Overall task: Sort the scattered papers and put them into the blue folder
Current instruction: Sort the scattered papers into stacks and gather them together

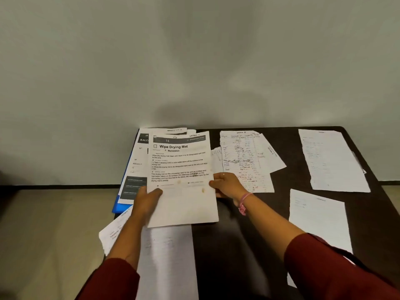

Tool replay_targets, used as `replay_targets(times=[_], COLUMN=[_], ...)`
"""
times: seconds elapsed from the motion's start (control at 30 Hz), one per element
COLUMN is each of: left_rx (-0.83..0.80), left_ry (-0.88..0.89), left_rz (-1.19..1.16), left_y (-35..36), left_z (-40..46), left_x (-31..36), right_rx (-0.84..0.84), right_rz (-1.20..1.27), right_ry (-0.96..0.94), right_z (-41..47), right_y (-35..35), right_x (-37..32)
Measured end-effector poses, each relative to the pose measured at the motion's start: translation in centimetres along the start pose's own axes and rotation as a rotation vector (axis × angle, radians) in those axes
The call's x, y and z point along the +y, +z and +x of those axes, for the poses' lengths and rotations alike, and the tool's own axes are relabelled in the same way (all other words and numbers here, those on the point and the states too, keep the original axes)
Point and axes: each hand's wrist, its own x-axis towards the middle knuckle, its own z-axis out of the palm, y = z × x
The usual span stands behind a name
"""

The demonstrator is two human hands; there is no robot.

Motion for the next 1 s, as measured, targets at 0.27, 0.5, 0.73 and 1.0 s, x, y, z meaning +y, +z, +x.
replay_targets(times=[0.27,0.5,0.73,1.0], left_rx=[0.080,0.110,0.232,0.500], left_ry=[0.034,0.044,0.073,0.230], left_rz=[0.210,0.296,0.354,0.318], left_y=[-6.0,-8.0,-8.1,-7.1], left_z=[5.1,9.3,10.3,8.3], left_x=[1.2,1.7,0.2,-1.3], right_rx=[-0.051,-0.032,0.004,0.085], right_rz=[-0.040,-0.189,-0.324,-0.337], right_ry=[0.078,0.106,0.062,0.055], right_z=[4.5,7.0,7.2,6.1], right_y=[7.0,10.0,10.5,8.5], right_x=[-0.9,-1.4,-1.0,1.2])
